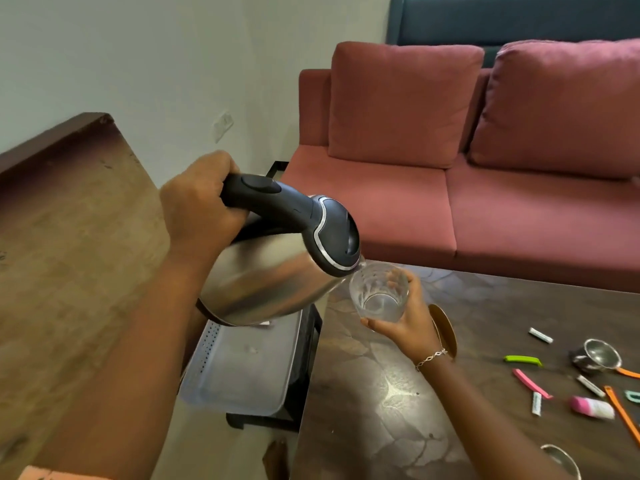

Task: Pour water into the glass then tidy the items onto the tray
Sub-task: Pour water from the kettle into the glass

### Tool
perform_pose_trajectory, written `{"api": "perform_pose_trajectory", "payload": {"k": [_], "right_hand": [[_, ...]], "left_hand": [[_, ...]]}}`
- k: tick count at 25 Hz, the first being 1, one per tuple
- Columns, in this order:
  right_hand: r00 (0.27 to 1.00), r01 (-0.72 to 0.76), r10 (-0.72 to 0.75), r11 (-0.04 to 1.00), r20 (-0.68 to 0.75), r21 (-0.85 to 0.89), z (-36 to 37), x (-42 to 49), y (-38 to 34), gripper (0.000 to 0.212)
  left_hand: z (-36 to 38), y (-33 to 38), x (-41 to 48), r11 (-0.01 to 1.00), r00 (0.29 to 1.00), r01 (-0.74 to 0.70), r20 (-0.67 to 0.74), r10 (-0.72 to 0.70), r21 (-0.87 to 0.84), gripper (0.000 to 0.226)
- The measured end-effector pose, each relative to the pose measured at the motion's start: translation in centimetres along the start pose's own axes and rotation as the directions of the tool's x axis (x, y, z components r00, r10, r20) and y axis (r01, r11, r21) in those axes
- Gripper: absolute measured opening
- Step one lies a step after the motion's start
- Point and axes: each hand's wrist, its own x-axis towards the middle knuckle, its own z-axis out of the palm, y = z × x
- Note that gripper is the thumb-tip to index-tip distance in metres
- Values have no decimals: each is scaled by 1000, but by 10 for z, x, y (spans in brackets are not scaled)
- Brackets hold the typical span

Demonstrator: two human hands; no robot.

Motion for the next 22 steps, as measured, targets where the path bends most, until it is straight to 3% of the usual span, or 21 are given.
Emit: {"api": "perform_pose_trajectory", "payload": {"k": [11, 22], "right_hand": [[999, 44, -44, 998, 17, -36, 4, -22, 8, 91], [999, 29, -28, 1000, 43, -9, 7, -31, 11, 90]], "left_hand": [[-1, 24, 13, 965, 967, -250, 61, 246, 82, 23], [-11, 33, 27, 935, 938, -346, 62, 342, 83, 25]]}}
